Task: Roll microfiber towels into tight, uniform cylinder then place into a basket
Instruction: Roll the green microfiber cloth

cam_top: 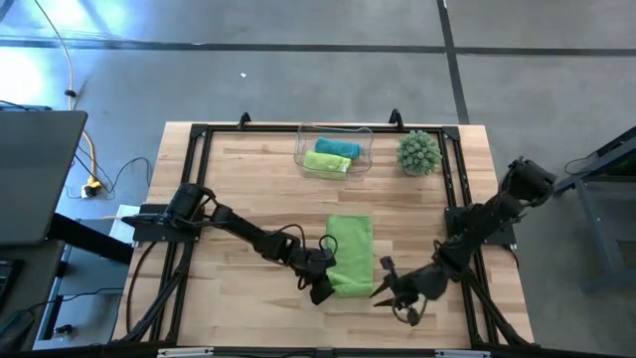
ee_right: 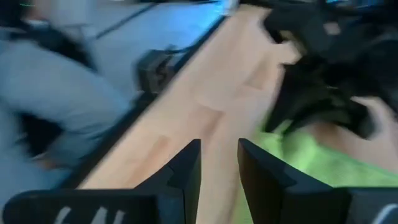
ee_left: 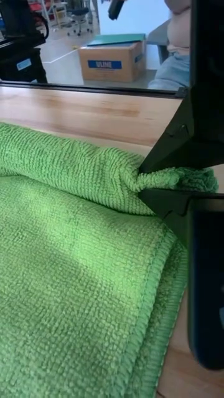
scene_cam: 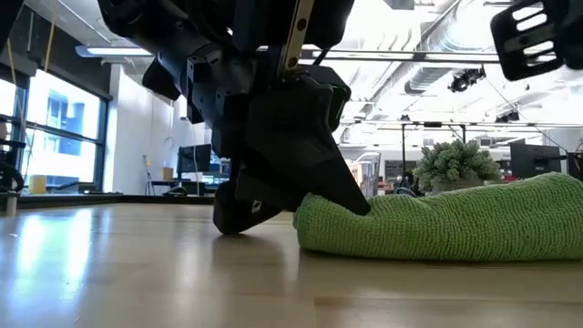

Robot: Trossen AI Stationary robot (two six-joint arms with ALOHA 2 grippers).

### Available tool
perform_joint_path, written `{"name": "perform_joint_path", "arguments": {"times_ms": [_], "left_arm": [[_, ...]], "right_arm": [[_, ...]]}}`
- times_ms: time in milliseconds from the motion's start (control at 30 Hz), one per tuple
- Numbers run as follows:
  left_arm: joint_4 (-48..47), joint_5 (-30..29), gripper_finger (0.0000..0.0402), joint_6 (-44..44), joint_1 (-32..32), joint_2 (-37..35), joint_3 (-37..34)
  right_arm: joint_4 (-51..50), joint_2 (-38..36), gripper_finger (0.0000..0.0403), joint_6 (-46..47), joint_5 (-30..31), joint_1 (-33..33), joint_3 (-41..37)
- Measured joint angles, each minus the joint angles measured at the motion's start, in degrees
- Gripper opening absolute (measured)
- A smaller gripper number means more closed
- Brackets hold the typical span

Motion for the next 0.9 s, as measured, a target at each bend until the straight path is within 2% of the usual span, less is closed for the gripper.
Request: {"name": "perform_joint_path", "arguments": {"times_ms": [67,133,267,367,467,600,733,900], "left_arm": [[0.0,-0.1,0.0035,0.0,0.0,0.0,0.0],[0.0,-0.3,0.0035,0.0,0.0,0.0,0.0],[0.0,-0.7,0.0035,-0.1,0.0,0.0,0.0],[0.0,-0.7,0.0035,-0.5,0.0,0.0,0.0],[0.1,-0.7,0.0035,-0.9,0.0,0.0,0.0],[0.2,-0.8,0.0035,-0.9,0.0,0.0,0.0],[0.7,-0.9,0.0035,-1.3,0.0,0.0,0.0],[0.7,-0.9,0.0035,-1.3,0.0,0.0,0.0]], "right_arm": [[1.7,2.3,0.0098,0.3,5.6,1.2,0.0],[3.8,5.1,0.0098,0.2,8.0,1.4,0.0],[4.3,10.4,0.0101,5.5,5.5,-0.4,1.0],[0.1,13.2,0.0119,9.6,2.1,-1.8,3.4],[-5.1,14.6,0.0151,8.8,0.8,-2.3,7.2],[-20.8,15.1,0.0185,7.3,1.6,-2.3,13.1],[-29.9,15.1,0.019,7.7,4.1,-2.1,18.0],[-32.7,15.1,0.019,6.8,6.8,-1.6,20.8]]}}
